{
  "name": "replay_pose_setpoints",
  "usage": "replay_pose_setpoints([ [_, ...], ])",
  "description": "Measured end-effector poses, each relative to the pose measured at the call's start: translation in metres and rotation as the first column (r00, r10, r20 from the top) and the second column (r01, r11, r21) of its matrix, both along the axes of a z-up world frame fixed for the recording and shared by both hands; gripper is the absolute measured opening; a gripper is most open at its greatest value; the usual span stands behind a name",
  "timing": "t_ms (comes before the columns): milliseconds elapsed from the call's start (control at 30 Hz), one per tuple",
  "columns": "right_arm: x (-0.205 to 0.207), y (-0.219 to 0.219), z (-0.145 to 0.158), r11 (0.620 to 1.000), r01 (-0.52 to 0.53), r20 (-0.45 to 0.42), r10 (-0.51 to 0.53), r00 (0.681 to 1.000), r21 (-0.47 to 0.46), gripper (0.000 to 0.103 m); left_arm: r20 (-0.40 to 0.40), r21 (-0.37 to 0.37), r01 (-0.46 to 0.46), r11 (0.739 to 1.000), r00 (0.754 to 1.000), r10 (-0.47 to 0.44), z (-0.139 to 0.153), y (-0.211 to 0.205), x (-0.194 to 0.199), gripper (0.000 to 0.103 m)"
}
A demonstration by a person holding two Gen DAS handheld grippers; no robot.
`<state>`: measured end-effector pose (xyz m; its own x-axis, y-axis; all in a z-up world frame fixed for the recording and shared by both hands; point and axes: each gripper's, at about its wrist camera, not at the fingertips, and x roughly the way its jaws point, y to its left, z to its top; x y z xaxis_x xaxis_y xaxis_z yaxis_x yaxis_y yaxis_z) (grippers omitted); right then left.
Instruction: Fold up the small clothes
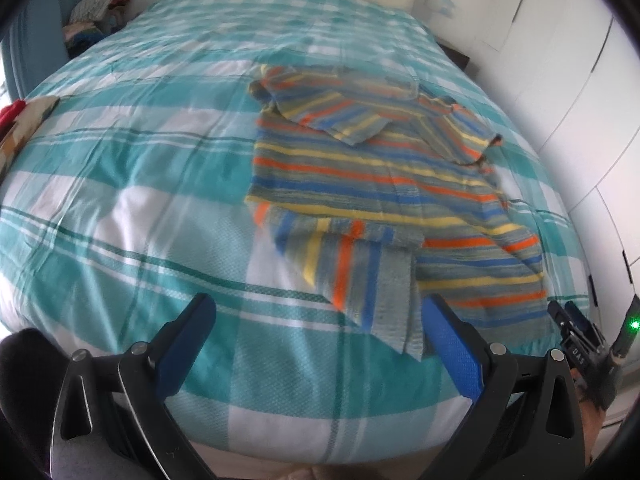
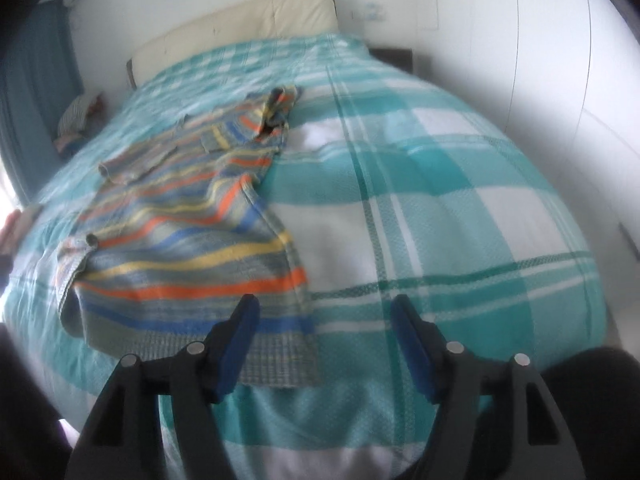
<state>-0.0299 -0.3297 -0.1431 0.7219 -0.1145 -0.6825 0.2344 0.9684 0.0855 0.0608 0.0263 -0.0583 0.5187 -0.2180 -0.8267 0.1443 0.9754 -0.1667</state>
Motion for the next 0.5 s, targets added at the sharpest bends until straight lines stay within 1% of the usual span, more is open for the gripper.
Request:
replay_pose_setpoints([
  [33,-0.002,0.000,0.004,1.000,0.005,0.013,-0.005,1.000,-0.017,0.068,0.003,-0.003,-0.002,1.000,1.000,0.002,0.001,-0.002,0.000,0.102],
  [100,-0.004,-0.003,0.010,1.000,0.009,0.042,-0.008,0.999,-0.019,0.075,0.006,-0.009,-0.007,1.000,1.000,0.008,0.002,-0.005,0.000,0.102],
  [200,-0.005,0.000,0.012,0.999,0.010,0.056,-0.008,0.998,-0.036,0.075,0.010,-0.003,-0.024,1.000,1.000,0.024,0.001,-0.008,0.000,0.102],
  [367,-0.014,0.007,0.020,0.995,0.034,0.103,-0.024,0.994,-0.099,0.075,-0.003,-0.009,-0.032,0.999,0.999,0.032,-0.004,-0.010,0.002,0.102],
  [500,-0.014,0.009,0.023,0.992,0.045,0.124,-0.030,0.992,-0.117,0.079,0.018,-0.004,-0.040,0.999,0.999,0.040,-0.002,-0.008,0.001,0.102],
])
